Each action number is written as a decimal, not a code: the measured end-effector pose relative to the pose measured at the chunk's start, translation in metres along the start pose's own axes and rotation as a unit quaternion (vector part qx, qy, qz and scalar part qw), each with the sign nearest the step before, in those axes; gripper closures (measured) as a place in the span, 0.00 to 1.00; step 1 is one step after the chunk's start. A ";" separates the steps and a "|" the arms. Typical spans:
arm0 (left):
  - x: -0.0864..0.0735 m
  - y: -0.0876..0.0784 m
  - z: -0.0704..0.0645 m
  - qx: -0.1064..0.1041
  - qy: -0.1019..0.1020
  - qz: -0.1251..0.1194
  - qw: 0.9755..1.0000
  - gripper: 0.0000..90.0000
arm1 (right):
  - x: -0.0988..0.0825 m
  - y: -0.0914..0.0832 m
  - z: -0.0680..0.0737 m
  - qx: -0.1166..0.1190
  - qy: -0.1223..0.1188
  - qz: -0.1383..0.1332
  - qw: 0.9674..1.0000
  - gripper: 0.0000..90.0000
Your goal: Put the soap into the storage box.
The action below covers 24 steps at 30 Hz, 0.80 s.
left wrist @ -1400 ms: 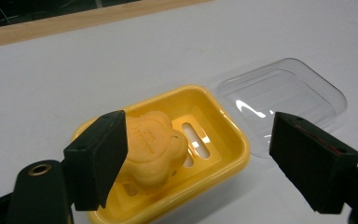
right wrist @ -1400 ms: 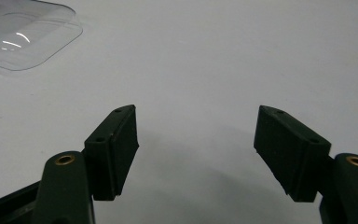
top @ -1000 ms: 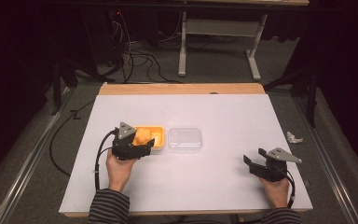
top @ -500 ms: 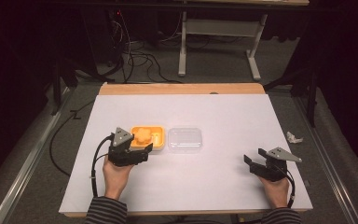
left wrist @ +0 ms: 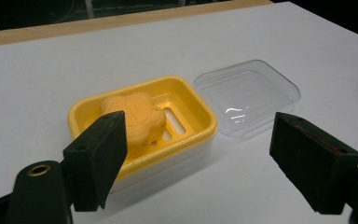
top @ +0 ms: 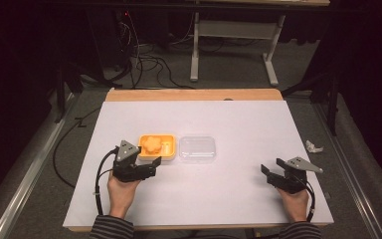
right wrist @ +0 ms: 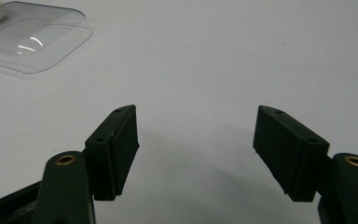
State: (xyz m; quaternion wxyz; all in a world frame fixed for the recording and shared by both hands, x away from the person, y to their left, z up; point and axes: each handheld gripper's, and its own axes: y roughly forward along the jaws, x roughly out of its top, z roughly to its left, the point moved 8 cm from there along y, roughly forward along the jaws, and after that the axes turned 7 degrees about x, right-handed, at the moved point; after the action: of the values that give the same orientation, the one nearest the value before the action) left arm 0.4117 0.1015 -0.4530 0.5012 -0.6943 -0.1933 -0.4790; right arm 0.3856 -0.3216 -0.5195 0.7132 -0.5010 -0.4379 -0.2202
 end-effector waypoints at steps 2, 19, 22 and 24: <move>-0.001 -0.001 -0.001 -0.001 0.000 0.000 1.000 0.22 | 0.000 0.000 0.000 -0.001 0.000 0.001 1.000 0.35; -0.016 -0.001 -0.006 -0.004 -0.005 0.005 1.000 0.21 | 0.000 0.000 -0.001 -0.004 0.001 0.000 1.000 0.35; -0.018 0.000 -0.007 -0.006 -0.008 0.006 1.000 0.21 | 0.000 0.001 -0.001 -0.004 -0.001 0.001 1.000 0.35; -0.019 0.001 -0.008 -0.005 -0.007 0.006 1.000 0.21 | 0.000 0.001 -0.001 -0.004 0.000 0.001 1.000 0.35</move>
State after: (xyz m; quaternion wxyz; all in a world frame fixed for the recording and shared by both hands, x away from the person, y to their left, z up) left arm 0.3996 0.0985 -0.4695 0.4990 -0.7016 -0.1899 -0.4718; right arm 0.3864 -0.3224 -0.5199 0.7117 -0.5041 -0.4363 -0.2213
